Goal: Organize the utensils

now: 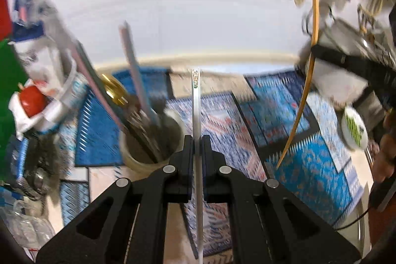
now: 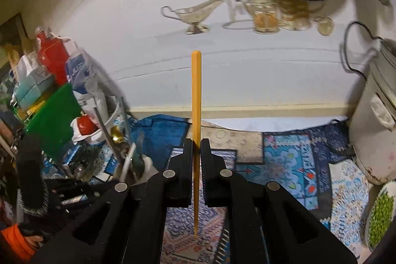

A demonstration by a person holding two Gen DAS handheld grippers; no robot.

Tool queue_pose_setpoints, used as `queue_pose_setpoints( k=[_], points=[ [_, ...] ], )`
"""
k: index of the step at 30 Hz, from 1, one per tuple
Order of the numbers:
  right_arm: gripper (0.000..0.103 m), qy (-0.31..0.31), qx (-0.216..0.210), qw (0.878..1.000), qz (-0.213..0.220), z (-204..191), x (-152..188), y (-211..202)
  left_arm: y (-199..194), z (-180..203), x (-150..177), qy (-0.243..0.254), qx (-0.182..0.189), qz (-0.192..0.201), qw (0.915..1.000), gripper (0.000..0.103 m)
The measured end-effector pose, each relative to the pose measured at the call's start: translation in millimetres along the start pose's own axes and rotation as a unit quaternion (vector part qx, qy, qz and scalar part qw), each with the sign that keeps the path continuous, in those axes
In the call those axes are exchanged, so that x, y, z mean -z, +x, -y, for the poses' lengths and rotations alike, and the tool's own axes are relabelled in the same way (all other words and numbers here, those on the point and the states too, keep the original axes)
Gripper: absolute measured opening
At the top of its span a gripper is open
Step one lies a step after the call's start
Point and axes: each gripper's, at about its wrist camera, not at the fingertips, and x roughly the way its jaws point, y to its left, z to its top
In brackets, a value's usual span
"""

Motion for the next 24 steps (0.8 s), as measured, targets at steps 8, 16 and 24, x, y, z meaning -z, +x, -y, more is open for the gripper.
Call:
queue_pose_setpoints(
  k=[8, 16, 24],
  points=[
    [0.006, -0.033, -0.039, 0.999, 0.016, -48.5, -20.2, 22.0, -30.9, -38.8, -43.9, -0.053, -0.037, 0.097, 0.9932, 0.004],
    [0.006, -0.053, -0.056, 0.997, 0.031, -83.1, -32.8, 39.3, -28.0, -72.2, -77.7, -0.093, -0.053, 0.172, 0.9793, 0.004],
    [0.006, -0.035, -0.055, 0.997, 0.032, -91.1, -36.2, 63.8, -8.8, -90.6, -84.9, -0.113, -0.057, 0.22, 0.9671, 0.004]
  ],
)
